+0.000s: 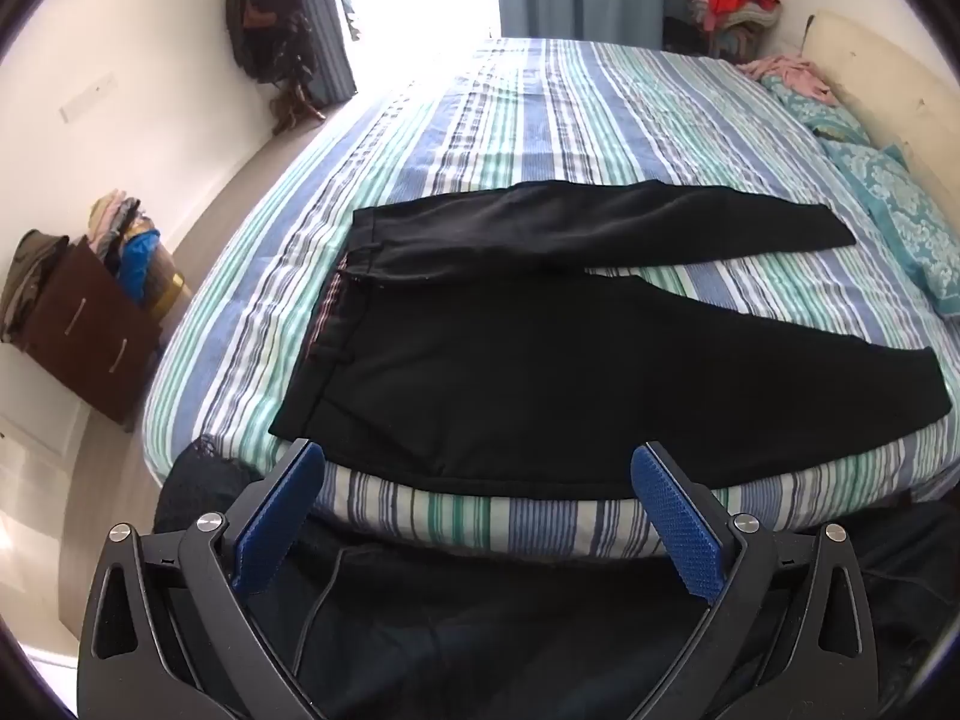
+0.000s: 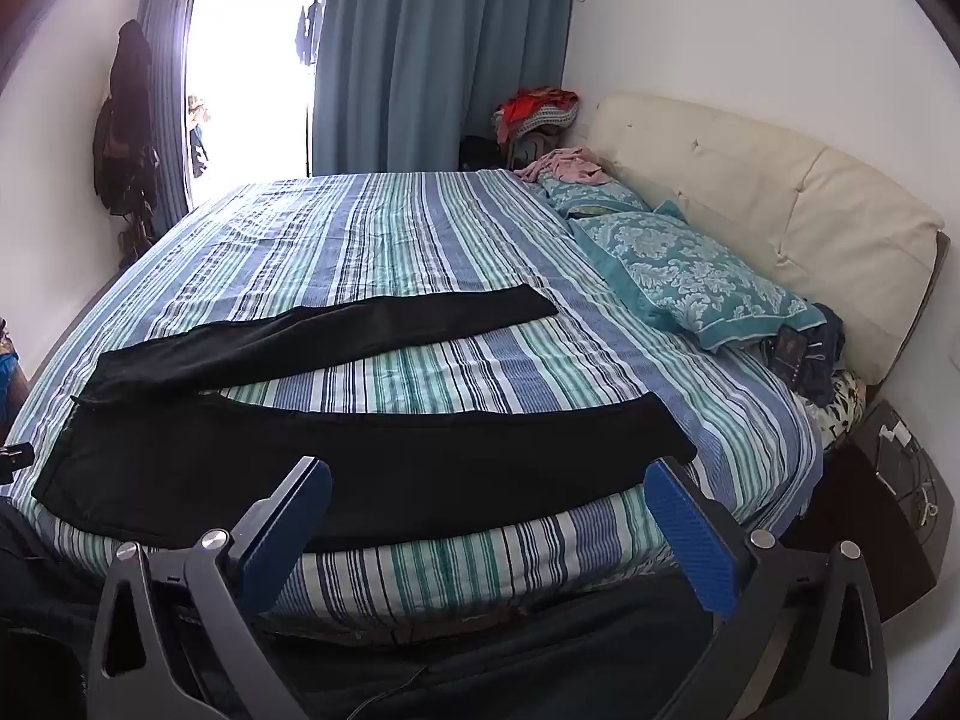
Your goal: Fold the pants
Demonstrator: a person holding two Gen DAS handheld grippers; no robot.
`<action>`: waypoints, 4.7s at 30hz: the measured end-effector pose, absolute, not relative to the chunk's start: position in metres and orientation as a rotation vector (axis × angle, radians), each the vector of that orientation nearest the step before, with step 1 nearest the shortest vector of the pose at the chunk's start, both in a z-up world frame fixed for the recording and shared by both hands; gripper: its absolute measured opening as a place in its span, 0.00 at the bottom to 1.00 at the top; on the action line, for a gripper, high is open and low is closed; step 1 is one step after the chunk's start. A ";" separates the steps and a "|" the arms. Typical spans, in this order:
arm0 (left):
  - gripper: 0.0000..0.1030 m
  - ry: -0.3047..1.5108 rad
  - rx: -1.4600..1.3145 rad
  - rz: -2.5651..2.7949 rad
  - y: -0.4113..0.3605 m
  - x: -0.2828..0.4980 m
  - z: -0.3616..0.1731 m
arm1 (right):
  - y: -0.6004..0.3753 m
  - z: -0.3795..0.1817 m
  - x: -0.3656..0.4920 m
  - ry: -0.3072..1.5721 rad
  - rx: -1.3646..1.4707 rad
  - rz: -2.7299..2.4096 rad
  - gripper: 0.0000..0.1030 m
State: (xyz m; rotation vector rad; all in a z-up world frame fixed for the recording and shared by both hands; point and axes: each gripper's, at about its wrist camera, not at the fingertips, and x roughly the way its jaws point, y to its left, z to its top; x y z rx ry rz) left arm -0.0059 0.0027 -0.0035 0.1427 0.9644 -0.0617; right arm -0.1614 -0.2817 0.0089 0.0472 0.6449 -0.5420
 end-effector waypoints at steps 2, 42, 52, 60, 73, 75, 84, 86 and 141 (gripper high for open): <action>0.99 0.966 0.143 -0.059 0.004 -0.006 -0.004 | -0.281 0.008 -0.162 0.642 0.043 -0.541 1.00; 0.99 0.964 0.186 -0.059 -0.001 -0.017 -0.003 | -0.274 -0.001 -0.160 0.652 0.081 -0.515 1.00; 0.99 0.963 0.193 -0.060 -0.003 -0.018 -0.003 | -0.273 -0.001 -0.158 0.651 0.083 -0.506 1.00; 0.99 0.966 0.205 -0.060 -0.005 -0.019 -0.004 | -0.271 -0.002 -0.158 0.652 0.085 -0.498 1.00; 0.99 0.973 0.219 -0.052 -0.005 -0.019 -0.007 | -0.271 -0.005 -0.159 0.660 0.098 -0.489 1.00; 0.99 0.975 0.220 -0.051 -0.005 -0.019 -0.007 | -0.272 -0.006 -0.160 0.661 0.101 -0.488 1.00; 0.99 0.978 0.220 -0.050 -0.005 -0.020 -0.008 | -0.273 -0.007 -0.160 0.665 0.106 -0.486 1.00; 0.99 0.977 0.220 -0.050 -0.004 -0.020 -0.009 | -0.272 -0.008 -0.161 0.664 0.106 -0.485 1.00; 0.99 1.114 0.171 0.035 -0.075 0.134 -0.093 | -0.752 -0.205 0.251 0.824 0.875 -0.465 0.23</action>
